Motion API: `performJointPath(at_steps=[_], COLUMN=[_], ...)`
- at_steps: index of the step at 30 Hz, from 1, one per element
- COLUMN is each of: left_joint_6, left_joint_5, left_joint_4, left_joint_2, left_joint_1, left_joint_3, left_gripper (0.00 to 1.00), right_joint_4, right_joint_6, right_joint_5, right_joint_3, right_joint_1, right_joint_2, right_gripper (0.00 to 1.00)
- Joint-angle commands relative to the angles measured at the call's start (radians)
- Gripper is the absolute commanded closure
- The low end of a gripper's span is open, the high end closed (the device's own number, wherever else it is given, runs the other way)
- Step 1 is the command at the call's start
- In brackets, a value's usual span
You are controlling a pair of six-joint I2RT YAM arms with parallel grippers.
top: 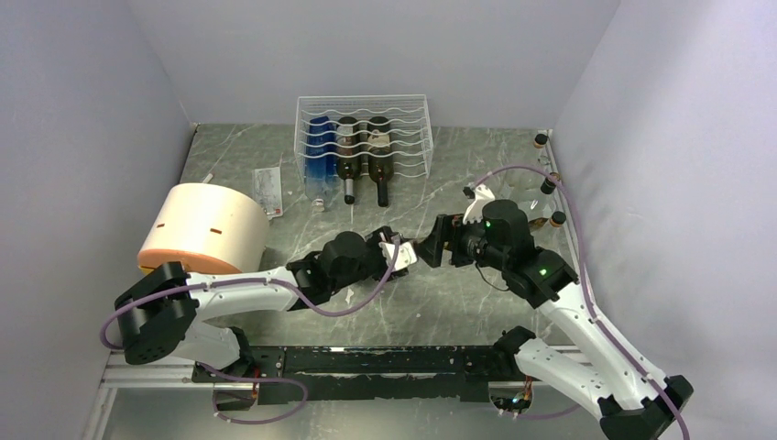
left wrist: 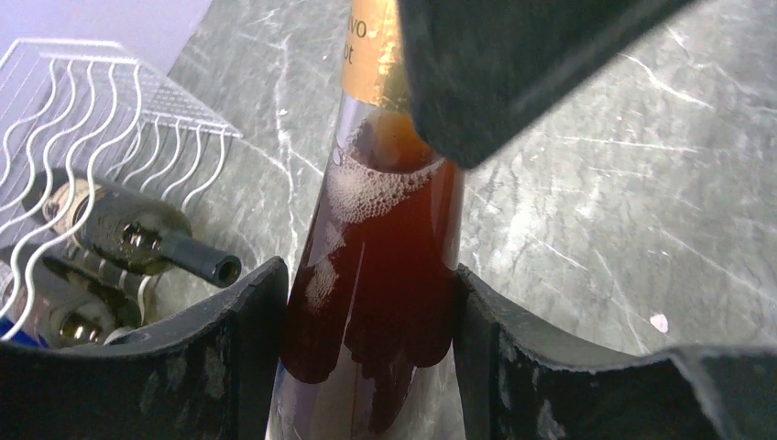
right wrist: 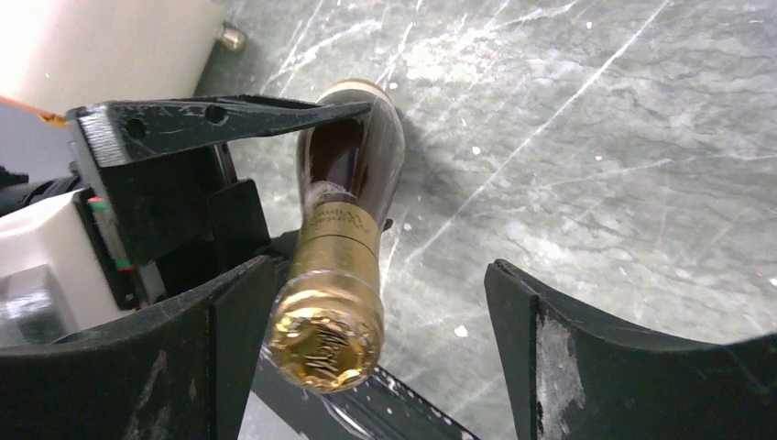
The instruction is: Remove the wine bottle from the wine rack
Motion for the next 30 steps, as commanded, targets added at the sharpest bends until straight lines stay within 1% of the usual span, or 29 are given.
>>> performJointPath(at_steps=[1,3,6,11,13,14,15,16,17,19,21,22,23,28,30], left_joint_6=[-0.132,-0.142,-0.157,-0.158,-0.166,-0.173,-0.179,-0.188,-0.199,-0.213,-0.217,-0.217,-0.217,-0.214,-0.21], left_joint_5=[-0.058,-0.043,-0.015,0.014,0.037,0.049,0.058,0.062,0.061,0.056,0.065,0.07,0.073,0.048,0.026], left_joint_4=[0.097,0.087,0.085,0.054,0.047,0.043,0.038,0.035,0.03,0.014,0.003,0.004,0.008,0.043,0.065], left_joint_2=[-0.016,-0.014,-0.021,-0.021,-0.023,-0.025,-0.027,-0.028,-0.03,-0.033,-0.045,-0.055,-0.068,-0.143,-0.175], left_joint_1=[0.009,0.01,0.01,0.01,0.01,0.01,0.01,0.009,0.01,0.01,0.01,0.01,0.01,0.01,0.01], left_joint_3=[0.078,0.082,0.086,0.102,0.109,0.113,0.115,0.119,0.124,0.138,0.144,0.142,0.139,0.106,0.092], left_gripper=[0.9,0.9,0.9,0.89,0.88,0.88,0.85,0.77,0.66,0.46,0.15,0.04,0.0,0.0,0.0], right_joint_4=[0.221,0.295,0.422,0.506,0.521,0.522,0.512,0.496,0.471,0.396,0.286,0.224,0.169,-0.136,-0.249], right_joint_6=[0.093,0.113,0.151,0.177,0.177,0.177,0.175,0.17,0.165,0.145,0.126,0.121,0.122,0.142,0.161], right_joint_5=[0.013,0.001,-0.023,-0.051,-0.055,-0.055,-0.055,-0.049,-0.038,0.011,0.105,0.163,0.241,0.562,0.665], right_joint_3=[-0.08,-0.107,-0.16,-0.176,-0.178,-0.178,-0.173,-0.166,-0.155,-0.126,-0.078,-0.052,-0.027,0.129,0.197], right_joint_1=[0.0,0.0,0.001,0.0,0.0,0.0,0.0,0.0,0.0,0.0,0.0,0.0,0.0,0.0,0.0], right_joint_2=[0.002,0.005,0.018,0.073,0.076,0.077,0.076,0.074,0.07,0.053,0.027,0.011,-0.002,-0.064,-0.078], right_gripper=[0.16,0.19,0.19,0.29,0.35,0.42,0.52,0.62,0.71,0.86,0.97,1.0,1.0,1.0,1.0])
